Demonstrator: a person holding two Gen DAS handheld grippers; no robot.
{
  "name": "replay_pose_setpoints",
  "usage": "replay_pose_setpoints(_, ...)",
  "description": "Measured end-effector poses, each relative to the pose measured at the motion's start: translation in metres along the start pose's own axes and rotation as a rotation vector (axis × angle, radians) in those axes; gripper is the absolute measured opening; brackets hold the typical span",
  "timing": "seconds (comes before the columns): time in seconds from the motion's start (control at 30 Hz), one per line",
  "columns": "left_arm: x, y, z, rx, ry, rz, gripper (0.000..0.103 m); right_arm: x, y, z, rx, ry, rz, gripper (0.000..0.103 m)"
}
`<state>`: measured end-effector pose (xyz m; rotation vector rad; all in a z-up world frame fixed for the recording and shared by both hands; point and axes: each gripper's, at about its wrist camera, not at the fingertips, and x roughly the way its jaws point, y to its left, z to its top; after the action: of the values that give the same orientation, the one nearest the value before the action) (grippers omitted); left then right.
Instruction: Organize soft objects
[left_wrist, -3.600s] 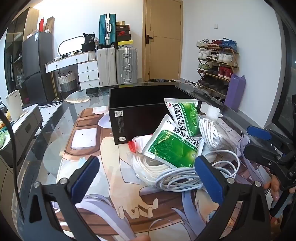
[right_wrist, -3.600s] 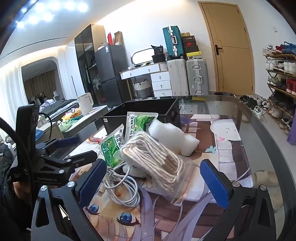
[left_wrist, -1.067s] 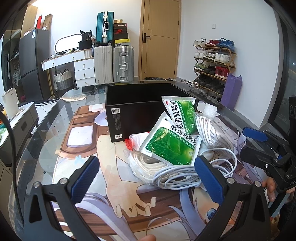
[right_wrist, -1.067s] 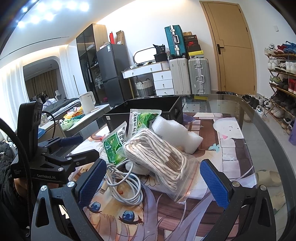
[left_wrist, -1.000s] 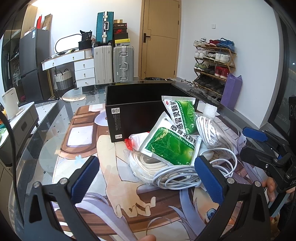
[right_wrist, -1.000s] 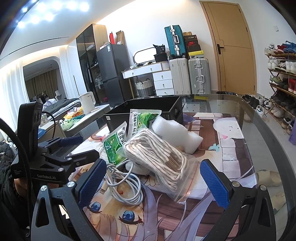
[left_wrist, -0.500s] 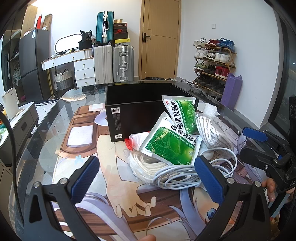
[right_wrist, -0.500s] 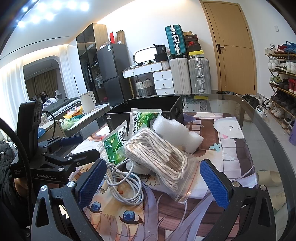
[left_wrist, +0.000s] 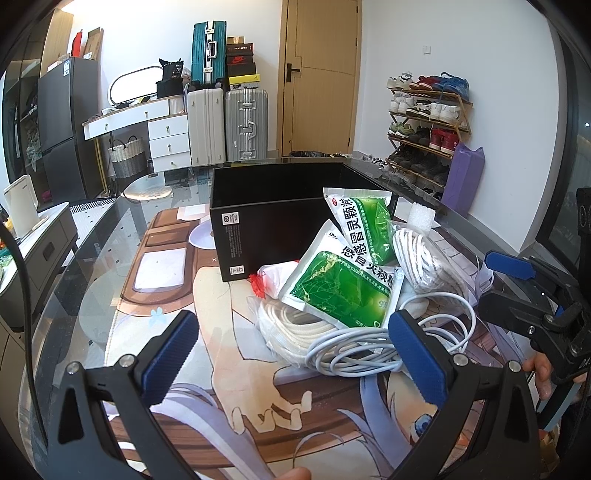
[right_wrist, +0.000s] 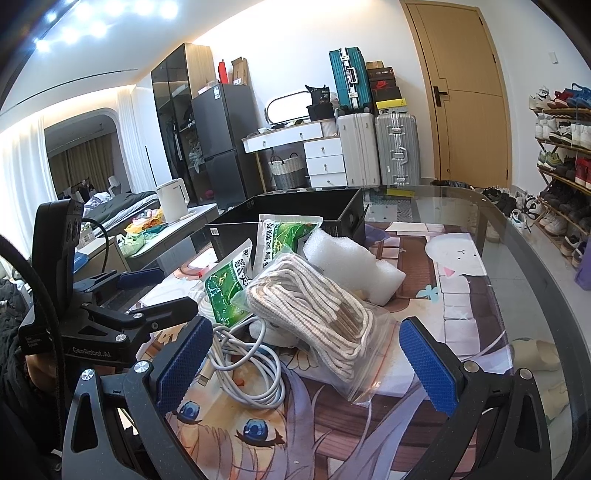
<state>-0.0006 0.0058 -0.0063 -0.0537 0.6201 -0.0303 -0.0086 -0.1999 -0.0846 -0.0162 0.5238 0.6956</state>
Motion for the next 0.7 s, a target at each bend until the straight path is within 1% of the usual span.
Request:
replay_pose_setpoints(0.37, 0.001, 0.0, 0.003, 0.011, 0.032, 0.003, 0.103, 0.011, -0.002, 0.014, -0.025, 0.064, -0.029, 0.103)
replay_pose_setpoints(0.57, -0.001, 0.0, 0.005, 0.012, 0.044, -0.001, 0.103, 0.016, -0.007, 0.02, 0.0, 0.091, -0.009, 0.103)
replay_pose_setpoints(0.7, 0.0, 0.001, 0.007, 0.005, 0.058, -0.017, 0.103, 0.023, -0.013, 0.024, 0.021, 0.118, 0.0, 0.103)
